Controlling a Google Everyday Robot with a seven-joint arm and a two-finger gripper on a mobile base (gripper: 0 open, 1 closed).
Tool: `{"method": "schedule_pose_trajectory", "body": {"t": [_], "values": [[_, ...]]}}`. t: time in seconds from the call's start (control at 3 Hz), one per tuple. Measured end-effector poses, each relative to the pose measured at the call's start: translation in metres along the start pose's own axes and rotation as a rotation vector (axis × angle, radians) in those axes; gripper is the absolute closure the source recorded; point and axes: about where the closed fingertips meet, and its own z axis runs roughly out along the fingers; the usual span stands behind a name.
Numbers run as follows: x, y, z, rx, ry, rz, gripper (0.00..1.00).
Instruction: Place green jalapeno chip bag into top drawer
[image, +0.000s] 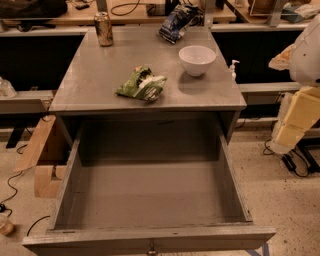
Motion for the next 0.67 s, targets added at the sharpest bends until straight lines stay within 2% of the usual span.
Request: {"method": "schedule_pose_trajectory", "body": {"t": [0.33,0.67], "values": [[-0.001,-0.002,-0.001,0.01,-0.008,-0.001,0.0],[-0.008,-0.019,0.008,0.041,-0.065,-0.001,0.0]]}}
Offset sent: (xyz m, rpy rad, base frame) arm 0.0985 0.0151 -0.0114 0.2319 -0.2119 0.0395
